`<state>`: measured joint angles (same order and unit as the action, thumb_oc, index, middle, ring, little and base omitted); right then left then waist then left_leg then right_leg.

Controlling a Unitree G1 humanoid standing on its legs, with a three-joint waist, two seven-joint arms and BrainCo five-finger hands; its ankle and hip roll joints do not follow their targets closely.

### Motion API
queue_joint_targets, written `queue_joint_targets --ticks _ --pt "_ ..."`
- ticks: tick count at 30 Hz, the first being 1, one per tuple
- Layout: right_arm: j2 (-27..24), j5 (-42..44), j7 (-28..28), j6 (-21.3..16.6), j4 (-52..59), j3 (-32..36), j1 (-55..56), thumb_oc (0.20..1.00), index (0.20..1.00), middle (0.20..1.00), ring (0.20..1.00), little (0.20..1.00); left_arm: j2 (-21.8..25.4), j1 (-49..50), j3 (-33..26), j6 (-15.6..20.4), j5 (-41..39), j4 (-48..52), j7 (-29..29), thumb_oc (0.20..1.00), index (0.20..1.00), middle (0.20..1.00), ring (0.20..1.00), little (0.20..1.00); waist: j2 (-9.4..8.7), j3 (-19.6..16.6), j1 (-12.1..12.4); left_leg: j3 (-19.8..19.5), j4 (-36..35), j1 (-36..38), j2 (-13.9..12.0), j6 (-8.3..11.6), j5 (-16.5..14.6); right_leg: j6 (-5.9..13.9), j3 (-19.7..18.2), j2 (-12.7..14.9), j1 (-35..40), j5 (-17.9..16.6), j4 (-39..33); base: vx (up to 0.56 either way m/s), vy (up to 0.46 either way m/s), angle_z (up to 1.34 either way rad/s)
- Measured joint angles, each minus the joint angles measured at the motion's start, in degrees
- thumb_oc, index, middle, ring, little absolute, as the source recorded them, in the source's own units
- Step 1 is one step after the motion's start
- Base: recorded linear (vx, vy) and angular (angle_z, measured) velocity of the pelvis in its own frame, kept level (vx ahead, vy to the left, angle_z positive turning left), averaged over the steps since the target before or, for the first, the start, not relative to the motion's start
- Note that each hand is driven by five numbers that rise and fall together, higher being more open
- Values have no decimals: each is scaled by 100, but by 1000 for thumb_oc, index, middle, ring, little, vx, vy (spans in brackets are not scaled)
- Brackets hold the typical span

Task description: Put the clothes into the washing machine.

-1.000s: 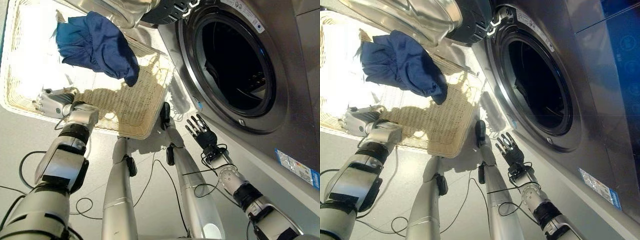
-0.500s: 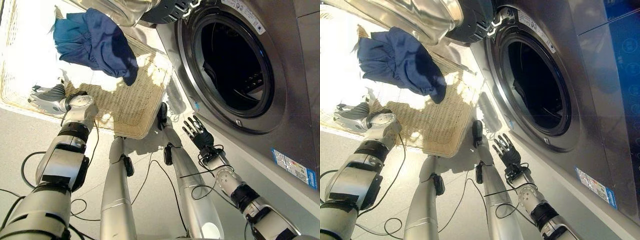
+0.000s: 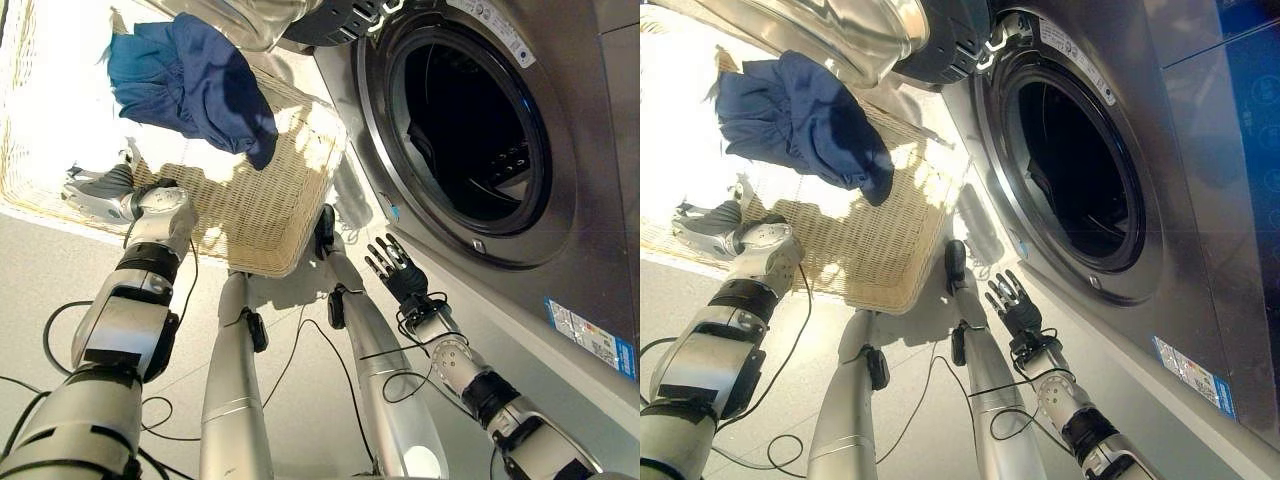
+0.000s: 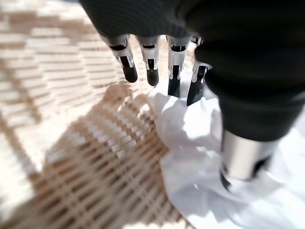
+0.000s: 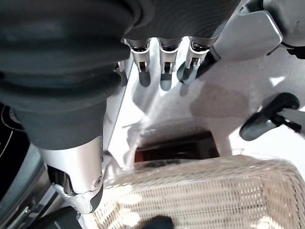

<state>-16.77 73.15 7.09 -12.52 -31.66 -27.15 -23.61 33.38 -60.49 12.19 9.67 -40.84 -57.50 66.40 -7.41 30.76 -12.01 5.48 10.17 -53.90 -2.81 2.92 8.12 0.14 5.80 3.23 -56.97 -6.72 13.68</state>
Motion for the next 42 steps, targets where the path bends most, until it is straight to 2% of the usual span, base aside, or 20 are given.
queue_joint_targets --ticks 1,2,3,4,5,6,7,12,14,15,16,20,24,29,30,32,36,39,40,42 --pt "-1 -1 0 0 1 0 15 1000 1000 1000 1000 1000 -18 3 -1 241 -166 44 -109 200 200 200 200 200 -1 0 16 -3 25 -25 0 5 -4 3 -3 6 -31 23 48 28 16 5" --pt "5 -4 0 0 -7 -13 43 1000 1000 1000 1000 1000 -67 72 -41 814 -593 220 -368 200 200 200 200 200 -7 -2 35 -35 98 -70 -4 5 -23 -16 1 2 -54 65 108 13 7 7" --pt "7 -11 3 1 0 -28 80 1000 1000 1000 1000 1000 -40 123 -113 1078 -853 340 -536 200 200 200 200 200 -10 -3 41 -67 137 -87 -5 44 -53 -27 7 1 -57 85 133 17 10 10" --pt "21 -75 18 5 5 27 152 1000 1000 1000 1000 1000 -123 222 -182 1504 -1324 601 -893 200 200 200 200 200 -23 -9 42 -89 160 -89 -4 31 -48 -32 11 3 -65 124 210 51 21 11" --pt "29 -110 21 13 7 47 196 1000 1000 1000 1000 1000 -181 246 -205 1685 -1487 705 -1059 200 200 200 200 200 -28 -10 28 -89 162 -99 -1 33 -47 -31 -6 6 -85 140 250 11 7 10" --pt "41 -192 27 42 7 101 257 1000 1000 1000 1000 1000 -258 244 -211 2030 -1747 926 -1247 200 200 200 200 200 -66 -10 28 -100 174 -113 3 10 -68 -19 -21 3 -104 171 295 42 15 6" --pt "41 -192 27 42 7 101 257 1000 1000 1000 1000 1000 -258 244 -211 2030 -1747 926 -1247 200 200 200 200 200 -66 -10 28 -100 174 -113 3 10 -68 -19 -21 3 -104 171 295 0 0 0" --pt "72 -277 43 81 27 79 375 1000 1000 1000 1000 1000 -669 133 -217 2583 -2127 1132 -1238 200 200 200 200 200 -91 -19 14 -113 289 -161 1 -21 -82 0 -48 -3 -116 189 356 -17 -13 0" --pt "89 -278 64 108 22 49 383 1000 1000 1000 1000 1000 -693 117 -204 2578 -2087 1131 -995 200 200 200 200 200 -95 -21 -9 -115 294 -144 -2 -21 -80 0 -39 -6 -102 184 362 -39 -44 0" --pt "91 -278 65 117 44 39 386 1000 1000 1000 1000 1000 -711 99 -204 2459 -1921 1124 -759 200 200 200 200 200 -95 -21 -58 -113 293 -129 -3 -20 -78 -13 -40 -5 -101 181 400 0 0 0" --pt "91 -278 65 117 44 39 386 1000 1000 1000 1000 1000 -711 99 -204 2459 -1921 1124 -759 200 200 200 200 200 -95 -21 -58 -113 293 -129 -3 -20 -78 -13 -40 -5 -101 181 400 -24 -25 3" --pt "129 -279 67 121 180 10 386 1000 1000 1000 1000 1000 -558 59 -87 1869 -1357 937 -395 200 200 200 200 200 -95 -22 -100 -133 270 -94 4 -27 -66 3 -33 -1 -83 196 432 -48 -30 3" --pt "131 -334 121 112 167 -51 433 1000 1000 1000 1000 1000 -445 208 -94 1421 -849 763 -472 200 200 200 200 200 -95 -22 -32 -153 249 76 5 -15 -47 2 -30 -6 76 197 439 -56 -45 0" --pt "134 -736 117 -79 245 -57 659 1000 1000 1000 1000 1000 -450 860 -98 1392 -192 1123 -701 200 200 200 200 200 -93 -21 107 -207 84 387 13 49 -13 -6 -3 -12 325 259 440 -65 -61 3" --pt "110 -1081 46 -246 425 -50 861 1000 1000 1000 1000 1000 -561 1362 -174 1507 9 1746 -881 200 200 200 200 200 -92 -20 254 -254 -13 508 8 77 27 -32 21 -21 402 283 439 -81 -70 6" --pt "119 -1431 -69 -377 537 -54 945 1000 1000 1000 1000 1000 -731 1779 -252 1615 151 2057 -1023 200 200 200 200 200 -90 -19 393 -280 -102 624 -3 96 63 -48 65 -31 498 300 438 -82 -86 8" --pt "130 -2556 -532 -709 1014 -34 954 1000 1000 1000 1000 1000 -1368 2955 -445 1941 275 2792 -1462 200 200 200 200 200 -58 -12 801 -452 -330 886 -19 157 168 -107 249 -23 735 431 466 -78 -95 19" --pt "129 -3134 -830 -741 1184 -6 773 1000 1000 1000 1000 1000 -1623 3666 -410 1924 663 3179 -1942 200 200 200 200 200 -51 -10 1060 -597 -529 1071 -19 203 256 -150 412 -2 900 520 495 -100 -44 23" --pt "113 -3335 -910 -722 1276 93 656 1000 1000 1000 1000 1000 -1584 3970 -248 1844 917 3350 -2286 200 200 200 200 200 -48 -8 1238 -641 -627 1237 -21 217 293 -173 455 2 1034 561 507 -76 3 17" --pt "111 -3537 -940 -700 1332 236 541 1000 1000 1000 1000 1000 -1538 4215 -193 1791 1090 3500 -2627 200 200 200 200 200 -25 -11 1311 -661 -686 1401 -16 215 296 -163 496 24 1188 611 511 -82 16 13"
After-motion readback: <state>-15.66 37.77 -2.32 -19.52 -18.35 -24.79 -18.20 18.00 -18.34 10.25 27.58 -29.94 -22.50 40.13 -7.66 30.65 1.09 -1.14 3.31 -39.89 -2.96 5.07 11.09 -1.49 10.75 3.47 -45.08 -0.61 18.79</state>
